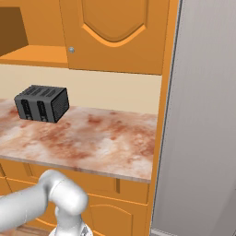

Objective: Close all open cabinet doors.

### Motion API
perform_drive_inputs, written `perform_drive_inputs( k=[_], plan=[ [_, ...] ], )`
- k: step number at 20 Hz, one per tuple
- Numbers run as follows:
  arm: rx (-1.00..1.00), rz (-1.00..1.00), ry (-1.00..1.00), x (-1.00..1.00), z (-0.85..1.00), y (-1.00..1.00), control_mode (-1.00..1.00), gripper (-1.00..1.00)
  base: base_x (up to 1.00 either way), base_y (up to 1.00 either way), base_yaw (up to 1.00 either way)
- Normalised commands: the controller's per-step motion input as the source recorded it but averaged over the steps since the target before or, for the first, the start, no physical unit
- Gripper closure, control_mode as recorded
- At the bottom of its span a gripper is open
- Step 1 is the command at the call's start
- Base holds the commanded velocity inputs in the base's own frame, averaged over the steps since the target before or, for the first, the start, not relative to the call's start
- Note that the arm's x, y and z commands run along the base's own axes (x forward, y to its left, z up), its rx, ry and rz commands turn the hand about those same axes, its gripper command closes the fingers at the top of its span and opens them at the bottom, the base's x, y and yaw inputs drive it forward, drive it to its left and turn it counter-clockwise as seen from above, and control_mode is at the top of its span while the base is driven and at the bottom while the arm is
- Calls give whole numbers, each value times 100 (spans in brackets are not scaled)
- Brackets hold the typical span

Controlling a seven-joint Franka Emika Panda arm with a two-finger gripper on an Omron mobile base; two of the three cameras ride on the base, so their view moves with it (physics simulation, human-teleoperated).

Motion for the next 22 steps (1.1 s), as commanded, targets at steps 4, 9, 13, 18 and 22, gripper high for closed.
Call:
perform_drive_inputs(
  k=[4,9,13,18,22],
  plan=[
    [-4,-1,0,10,9,-52,-100,-100,0,0,0],
    [-3,0,-1,4,15,-61,-100,-100,0,0,0],
    [-2,0,0,7,14,-61,-100,-100,0,0,0],
    [0,0,0,19,5,-70,-100,-100,0,0,0],
    [0,0,0,22,4,-76,-100,-100,0,0,0]
  ],
)
